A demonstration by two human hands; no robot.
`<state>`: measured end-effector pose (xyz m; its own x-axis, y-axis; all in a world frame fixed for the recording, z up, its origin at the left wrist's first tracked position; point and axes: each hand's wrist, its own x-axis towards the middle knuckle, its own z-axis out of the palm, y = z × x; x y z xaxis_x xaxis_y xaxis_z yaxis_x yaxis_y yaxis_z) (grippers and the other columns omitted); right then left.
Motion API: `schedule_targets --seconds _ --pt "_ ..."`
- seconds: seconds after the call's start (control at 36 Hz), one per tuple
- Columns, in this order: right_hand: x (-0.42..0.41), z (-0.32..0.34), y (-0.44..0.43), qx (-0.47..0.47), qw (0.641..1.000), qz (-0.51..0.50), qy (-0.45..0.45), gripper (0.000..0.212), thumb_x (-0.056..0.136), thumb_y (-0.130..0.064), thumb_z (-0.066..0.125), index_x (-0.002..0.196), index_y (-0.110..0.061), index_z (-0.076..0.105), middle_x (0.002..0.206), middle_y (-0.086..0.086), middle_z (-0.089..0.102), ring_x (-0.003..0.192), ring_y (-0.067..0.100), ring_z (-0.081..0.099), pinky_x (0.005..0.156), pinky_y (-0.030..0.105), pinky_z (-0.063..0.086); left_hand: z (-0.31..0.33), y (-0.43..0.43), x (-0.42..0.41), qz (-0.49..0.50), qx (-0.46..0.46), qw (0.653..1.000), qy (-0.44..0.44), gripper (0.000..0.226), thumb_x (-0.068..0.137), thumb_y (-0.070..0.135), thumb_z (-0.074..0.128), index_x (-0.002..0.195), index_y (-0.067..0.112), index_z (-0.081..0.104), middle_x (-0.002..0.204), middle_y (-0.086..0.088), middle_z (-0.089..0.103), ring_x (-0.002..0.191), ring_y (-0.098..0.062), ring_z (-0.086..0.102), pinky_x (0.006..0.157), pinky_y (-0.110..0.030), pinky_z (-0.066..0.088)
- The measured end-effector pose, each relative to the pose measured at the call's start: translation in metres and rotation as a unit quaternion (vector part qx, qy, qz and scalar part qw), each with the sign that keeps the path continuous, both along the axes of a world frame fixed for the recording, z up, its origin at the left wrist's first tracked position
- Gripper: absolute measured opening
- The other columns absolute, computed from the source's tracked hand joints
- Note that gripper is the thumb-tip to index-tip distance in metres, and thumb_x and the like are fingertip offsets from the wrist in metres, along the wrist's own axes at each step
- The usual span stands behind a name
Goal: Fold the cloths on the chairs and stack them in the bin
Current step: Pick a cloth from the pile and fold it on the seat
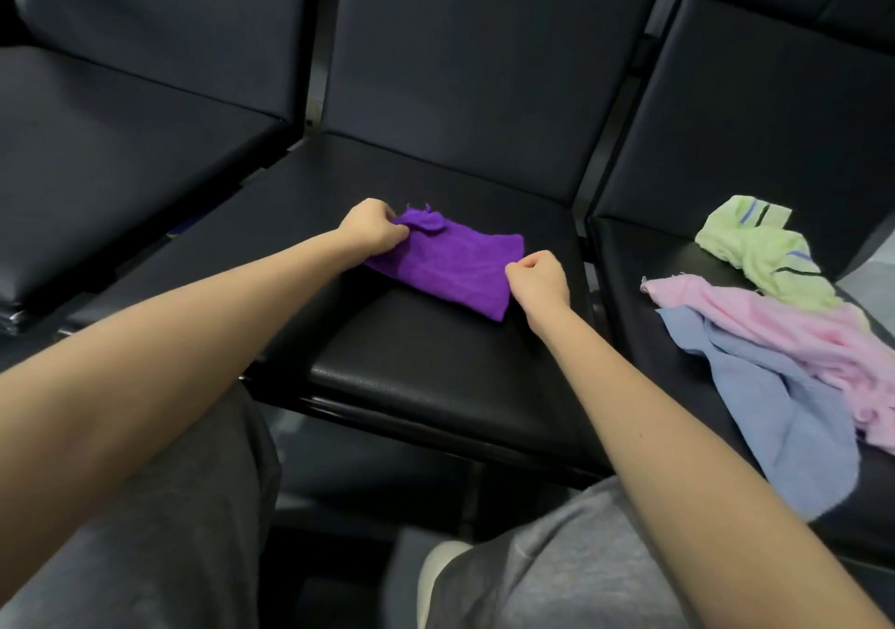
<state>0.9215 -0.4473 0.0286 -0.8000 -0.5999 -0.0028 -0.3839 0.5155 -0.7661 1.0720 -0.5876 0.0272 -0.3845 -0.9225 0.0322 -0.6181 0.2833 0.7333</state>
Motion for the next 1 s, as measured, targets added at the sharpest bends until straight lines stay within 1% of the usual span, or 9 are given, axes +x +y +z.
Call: schedule_targets --seconds 0.06,0.14,0.25,0.36,0.47,0.58,0.67,0.83,1.0 --pt "0.002 0.000 0.001 0.033 0.999 0.008 0.003 0.017 0.089 -0.018 0.049 0.105 -0.014 0.055 0.106 0.004 0.060 0.094 0.023 0.056 0.071 0.028 0.035 0.000 0.000 -0.001 0.021 0.021 1.000 0.005 0.024 0.091 0.023 0.053 0.094 0.005 0.068 0.090 -0.009 0.064 0.091 -0.027 0.060 0.067 -0.026 0.040" --pt "0.001 0.001 0.000 0.014 1.000 0.013 -0.002 0.018 0.091 -0.017 0.050 0.108 -0.015 0.054 0.106 0.004 0.060 0.085 0.019 0.052 0.065 0.026 0.035 0.001 0.001 -0.005 0.057 0.050 0.997 0.026 0.037 0.093 0.033 0.048 0.065 0.009 0.054 0.067 -0.004 0.052 0.077 -0.025 0.053 0.053 -0.028 0.034" --pt "0.002 0.004 0.001 -0.005 1.000 -0.008 0.014 0.021 0.092 -0.020 0.051 0.112 -0.015 0.055 0.102 0.000 0.058 0.082 0.015 0.050 0.069 0.027 0.035 0.003 0.003 -0.008 0.067 0.050 0.996 -0.013 0.035 0.095 0.033 0.043 0.088 0.003 0.060 0.096 -0.014 0.062 0.095 -0.031 0.059 0.071 -0.029 0.038" --pt "0.003 0.006 0.002 0.015 0.999 -0.040 0.020 0.023 0.093 -0.023 0.050 0.114 -0.016 0.054 0.110 0.002 0.061 0.087 0.019 0.051 0.073 0.028 0.035 0.000 0.006 -0.007 0.043 0.000 0.998 -0.055 0.032 0.092 0.032 0.047 0.073 0.007 0.054 0.097 -0.016 0.066 0.085 -0.030 0.059 0.066 -0.032 0.038" --pt "0.006 0.006 0.001 0.063 0.997 -0.040 0.001 0.040 0.093 -0.033 0.049 0.125 -0.010 0.046 0.119 0.008 0.059 0.106 0.027 0.057 0.080 0.032 0.039 0.001 0.013 -0.009 0.051 -0.070 0.992 -0.088 0.030 0.092 0.034 0.050 0.102 0.008 0.060 0.109 -0.012 0.063 0.105 -0.034 0.058 0.073 -0.034 0.041" --pt "0.004 0.003 -0.001 0.050 0.998 -0.022 -0.033 0.044 0.089 -0.034 0.053 0.121 -0.005 0.050 0.112 0.009 0.059 0.094 0.024 0.055 0.073 0.031 0.041 0.003 0.016 -0.011 0.059 -0.037 0.988 -0.134 0.048 0.090 0.039 0.055 0.123 0.005 0.050 0.131 -0.016 0.048 0.124 -0.034 0.042 0.093 -0.041 0.040" --pt "0.003 0.006 -0.003 0.021 0.995 -0.002 -0.099 0.042 0.088 -0.025 0.063 0.121 -0.002 0.050 0.116 0.010 0.057 0.092 0.022 0.051 0.072 0.031 0.039 0.008 0.017 -0.013 0.043 0.036 0.993 -0.103 0.051 0.083 0.041 0.065 0.117 0.005 0.053 0.129 -0.016 0.051 0.118 -0.033 0.049 0.088 -0.036 0.042" --pt "0.015 0.014 -0.009 0.010 0.976 0.025 -0.215 0.058 0.079 -0.020 0.075 0.126 -0.001 0.048 0.125 0.012 0.056 0.110 0.027 0.057 0.085 0.034 0.049 0.015 0.031 -0.012 -0.002 0.049 0.992 -0.113 0.041 0.082 0.030 0.071 0.111 0.005 0.056 0.115 -0.010 0.061 0.105 -0.026 0.058 0.071 -0.030 0.040" --pt "0.016 0.017 -0.007 0.000 0.970 0.022 -0.242 0.039 0.082 -0.013 0.062 0.120 -0.004 0.056 0.113 0.009 0.057 0.101 0.024 0.053 0.073 0.030 0.041 0.013 0.034 -0.015 0.002 0.137 0.990 -0.026 0.043 0.078 0.021 0.074 0.115 0.006 0.057 0.104 -0.008 0.054 0.097 -0.025 0.053 0.074 -0.030 0.039"
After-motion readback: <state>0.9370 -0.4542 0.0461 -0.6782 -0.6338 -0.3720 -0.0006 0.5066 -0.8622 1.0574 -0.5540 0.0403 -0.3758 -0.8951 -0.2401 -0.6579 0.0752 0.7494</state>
